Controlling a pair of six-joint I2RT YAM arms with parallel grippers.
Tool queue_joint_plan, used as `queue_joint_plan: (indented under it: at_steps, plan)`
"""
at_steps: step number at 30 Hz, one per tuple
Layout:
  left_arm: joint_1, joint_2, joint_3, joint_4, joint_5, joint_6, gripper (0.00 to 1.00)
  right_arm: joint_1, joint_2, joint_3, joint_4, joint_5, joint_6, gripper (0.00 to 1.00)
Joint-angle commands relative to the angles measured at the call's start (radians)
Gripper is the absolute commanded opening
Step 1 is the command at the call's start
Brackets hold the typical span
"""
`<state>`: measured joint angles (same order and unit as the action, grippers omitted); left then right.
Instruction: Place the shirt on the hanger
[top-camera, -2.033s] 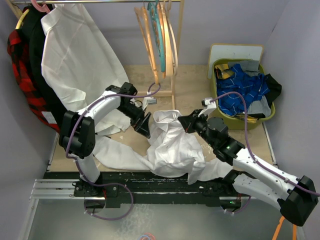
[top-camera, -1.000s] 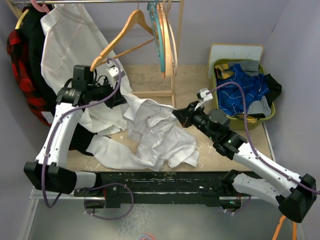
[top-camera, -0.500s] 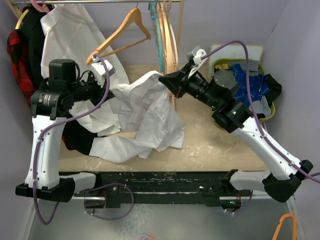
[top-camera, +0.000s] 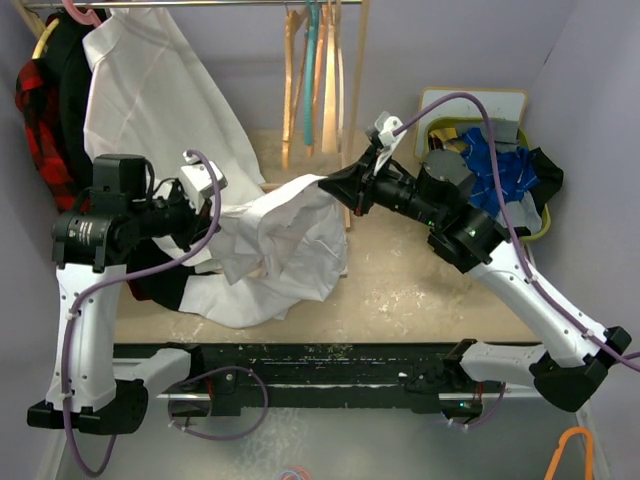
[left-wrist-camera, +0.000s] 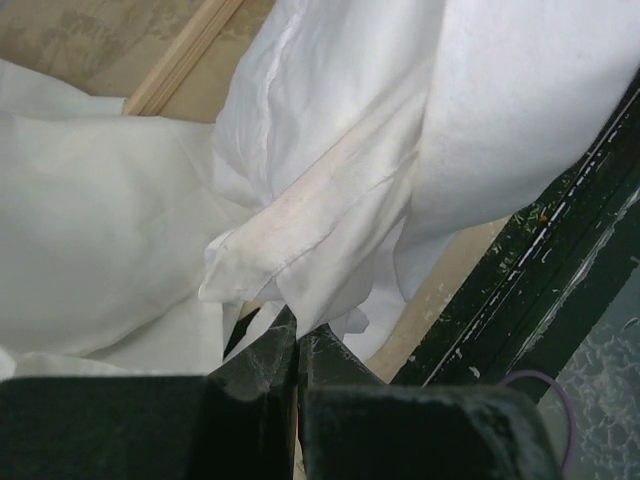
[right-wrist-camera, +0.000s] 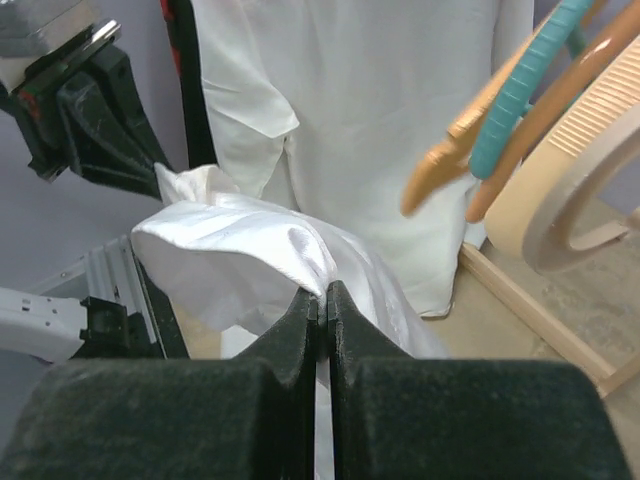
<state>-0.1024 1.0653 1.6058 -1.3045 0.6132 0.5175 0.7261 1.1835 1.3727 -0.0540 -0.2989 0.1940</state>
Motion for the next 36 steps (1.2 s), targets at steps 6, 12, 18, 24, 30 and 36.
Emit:
queue_joint_plan:
  at_steps: [6,12,18,24,30,36]
  plan:
    - [0.002,0.185,0.518,0.163,-0.387,-0.101,0.00,-0.003,0.153,0.546,-0.193,0.044,-0.088,0.00]
    - [0.001,0.349,1.055,0.244,-0.579,-0.116,0.00,-0.002,0.395,1.100,-0.355,0.036,-0.151,0.00]
    - [0.001,0.369,1.126,0.229,-0.508,-0.114,0.00,-0.002,0.362,0.962,-0.249,-0.070,-0.062,0.00]
    - [0.001,0.189,0.224,0.361,-0.341,-0.164,0.00,-0.002,0.103,0.188,0.080,-0.184,0.119,0.00]
    - [0.001,0.151,-0.260,0.483,-0.294,-0.135,0.00,-0.002,0.048,-0.412,0.445,-0.259,0.386,0.00]
    - [0.001,0.218,-0.411,0.622,-0.383,-0.150,0.00,-0.003,0.078,-0.616,0.673,-0.106,0.548,0.00]
